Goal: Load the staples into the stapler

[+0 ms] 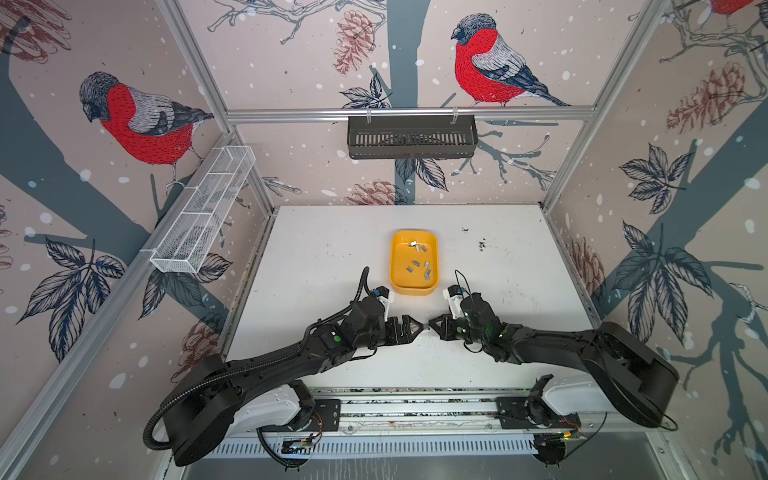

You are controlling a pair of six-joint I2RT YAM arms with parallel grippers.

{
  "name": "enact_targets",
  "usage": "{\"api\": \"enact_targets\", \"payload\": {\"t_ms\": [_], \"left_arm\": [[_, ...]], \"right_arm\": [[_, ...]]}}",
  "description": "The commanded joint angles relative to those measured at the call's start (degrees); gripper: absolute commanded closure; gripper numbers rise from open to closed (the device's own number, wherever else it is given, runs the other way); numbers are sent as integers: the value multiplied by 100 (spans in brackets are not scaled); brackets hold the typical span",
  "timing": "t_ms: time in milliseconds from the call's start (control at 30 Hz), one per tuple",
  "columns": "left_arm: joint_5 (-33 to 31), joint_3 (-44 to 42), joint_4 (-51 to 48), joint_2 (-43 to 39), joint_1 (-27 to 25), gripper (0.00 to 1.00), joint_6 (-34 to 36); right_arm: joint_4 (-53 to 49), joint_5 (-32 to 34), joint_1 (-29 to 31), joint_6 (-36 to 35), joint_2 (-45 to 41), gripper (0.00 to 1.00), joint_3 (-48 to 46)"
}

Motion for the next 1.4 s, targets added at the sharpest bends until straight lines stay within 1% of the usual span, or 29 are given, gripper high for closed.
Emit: {"api": "enact_targets", "payload": {"t_ms": [0, 433, 667, 933, 1000, 1067, 1233, 1367], "left_arm": [[42, 59, 267, 43, -7, 3, -39], [136, 181, 266, 204, -6, 3, 87], [261, 251, 440, 329, -38, 3, 49], [321, 424, 513, 550, -86, 3, 96], [220, 498, 319, 555, -102, 3, 135], [-43, 574, -81, 528, -105, 3, 76], [-570, 598, -787, 191, -100, 2, -43], [-744, 485, -815, 21, -84, 2, -136]], "right_arm": [[291, -57, 6, 18, 119, 87, 29], [529, -92, -40, 26, 510, 91, 56], [573, -112, -41, 9, 551, 94, 30], [554, -102, -37, -36, 553, 95, 21], [554, -102, -46, -31, 546, 95, 21], [555, -96, -48, -35, 538, 95, 21], [514, -88, -48, -48, 511, 95, 17], [511, -89, -47, -61, 519, 95, 38]]}}
